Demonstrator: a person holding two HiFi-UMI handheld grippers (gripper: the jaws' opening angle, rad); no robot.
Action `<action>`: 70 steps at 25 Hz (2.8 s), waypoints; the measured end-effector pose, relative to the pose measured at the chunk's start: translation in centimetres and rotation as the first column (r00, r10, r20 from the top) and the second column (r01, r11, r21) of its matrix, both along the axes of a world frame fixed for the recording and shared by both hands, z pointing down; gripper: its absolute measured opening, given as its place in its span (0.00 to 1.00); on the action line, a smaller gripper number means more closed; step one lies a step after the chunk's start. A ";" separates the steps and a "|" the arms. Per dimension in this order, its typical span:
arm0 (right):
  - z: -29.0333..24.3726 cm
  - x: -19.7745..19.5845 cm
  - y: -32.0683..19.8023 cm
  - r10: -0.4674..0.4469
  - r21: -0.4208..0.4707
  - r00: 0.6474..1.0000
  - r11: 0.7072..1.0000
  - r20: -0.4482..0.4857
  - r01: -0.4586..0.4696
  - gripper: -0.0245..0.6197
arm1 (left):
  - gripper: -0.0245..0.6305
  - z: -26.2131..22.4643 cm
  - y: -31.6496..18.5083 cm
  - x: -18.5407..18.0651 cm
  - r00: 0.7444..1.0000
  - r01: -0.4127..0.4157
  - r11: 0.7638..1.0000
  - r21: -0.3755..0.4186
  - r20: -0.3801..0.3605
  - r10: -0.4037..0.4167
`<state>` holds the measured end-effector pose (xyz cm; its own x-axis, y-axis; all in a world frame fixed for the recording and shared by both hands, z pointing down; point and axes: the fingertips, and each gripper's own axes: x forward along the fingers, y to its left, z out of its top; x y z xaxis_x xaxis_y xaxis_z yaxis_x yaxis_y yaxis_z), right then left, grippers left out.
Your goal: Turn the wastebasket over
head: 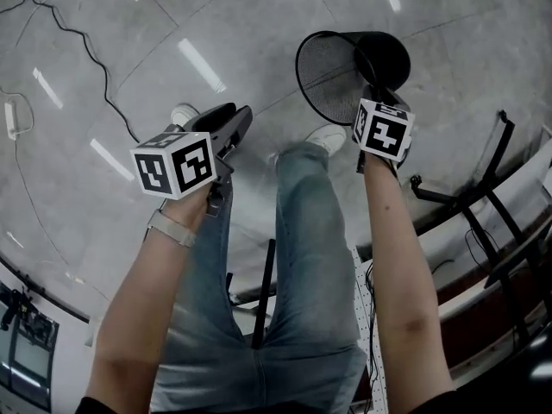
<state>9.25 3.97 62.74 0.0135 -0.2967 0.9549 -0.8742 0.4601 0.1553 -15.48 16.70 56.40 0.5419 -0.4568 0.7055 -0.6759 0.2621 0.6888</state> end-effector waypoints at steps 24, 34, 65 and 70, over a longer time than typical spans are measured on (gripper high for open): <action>7.3 -13.2 5.2 -0.067 0.039 0.963 0.996 -0.262 0.080 0.27 | 0.25 4.2 4.7 -15.1 1.000 -0.006 0.999 0.044 -0.011 0.007; 5.8 -13.7 6.8 -0.131 -0.130 0.991 0.983 0.004 0.131 0.49 | 0.25 1.9 2.2 -9.5 1.000 -0.018 0.998 0.064 -0.020 0.020; 12.0 4.3 -4.4 0.133 -0.502 0.792 0.832 0.596 0.237 0.55 | 0.33 13.9 -5.6 11.8 0.991 -0.098 0.989 -0.115 0.077 0.107; 12.0 4.1 -4.7 0.158 -0.491 0.754 0.838 0.637 0.239 0.55 | 0.22 14.1 -6.0 11.8 0.993 -0.097 0.993 -0.066 0.063 0.101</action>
<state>13.35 -0.72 74.77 -0.6445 0.2521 0.7218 -0.6446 0.3286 -0.6903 -3.63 10.67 70.51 0.5333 -0.3566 0.7671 -0.7444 0.2329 0.6258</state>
